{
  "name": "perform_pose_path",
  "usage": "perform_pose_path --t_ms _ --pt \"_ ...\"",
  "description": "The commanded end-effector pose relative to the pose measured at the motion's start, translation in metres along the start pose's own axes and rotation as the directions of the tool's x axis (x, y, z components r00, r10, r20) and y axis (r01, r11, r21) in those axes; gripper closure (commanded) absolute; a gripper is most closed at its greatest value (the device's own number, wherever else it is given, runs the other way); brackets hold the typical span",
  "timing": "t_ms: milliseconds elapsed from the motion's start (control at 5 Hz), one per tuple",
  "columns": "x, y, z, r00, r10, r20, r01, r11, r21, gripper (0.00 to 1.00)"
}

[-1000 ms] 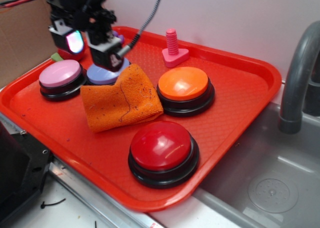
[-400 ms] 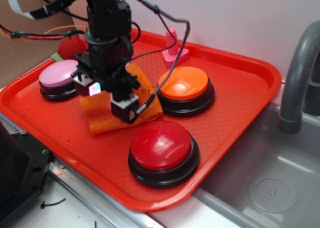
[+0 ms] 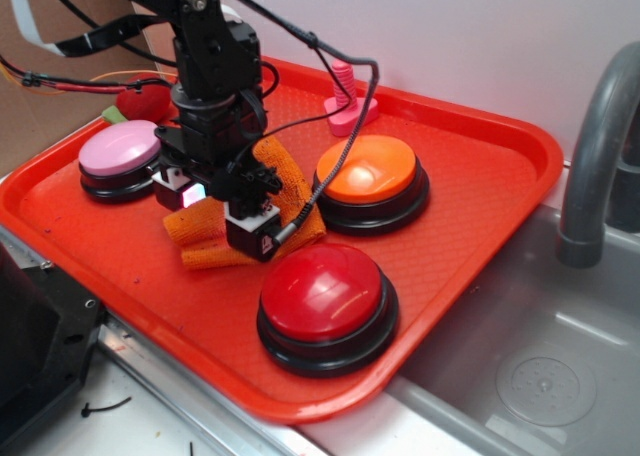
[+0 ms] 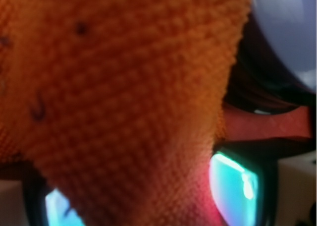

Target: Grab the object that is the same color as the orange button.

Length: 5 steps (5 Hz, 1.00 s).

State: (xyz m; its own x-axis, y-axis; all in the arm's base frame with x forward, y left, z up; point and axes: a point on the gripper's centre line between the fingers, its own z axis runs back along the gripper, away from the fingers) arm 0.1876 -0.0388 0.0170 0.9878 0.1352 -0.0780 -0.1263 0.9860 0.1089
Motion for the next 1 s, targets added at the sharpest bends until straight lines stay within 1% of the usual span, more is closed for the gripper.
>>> perform_pose_path --t_ms 0,400,600,800 --pt "0.003 0.003 -0.005 0.999 0.037 0.002 -0.037 0.999 -0.013 1.0" --pt "0.006 0.007 0.017 0.997 0.058 0.049 -0.058 0.998 -0.012 1.0" --pt "0.006 0.008 0.056 0.996 0.058 0.063 -0.057 0.998 -0.021 1.0" --pt "0.001 0.011 0.106 0.99 0.115 0.087 -0.108 0.991 -0.081 1.0"
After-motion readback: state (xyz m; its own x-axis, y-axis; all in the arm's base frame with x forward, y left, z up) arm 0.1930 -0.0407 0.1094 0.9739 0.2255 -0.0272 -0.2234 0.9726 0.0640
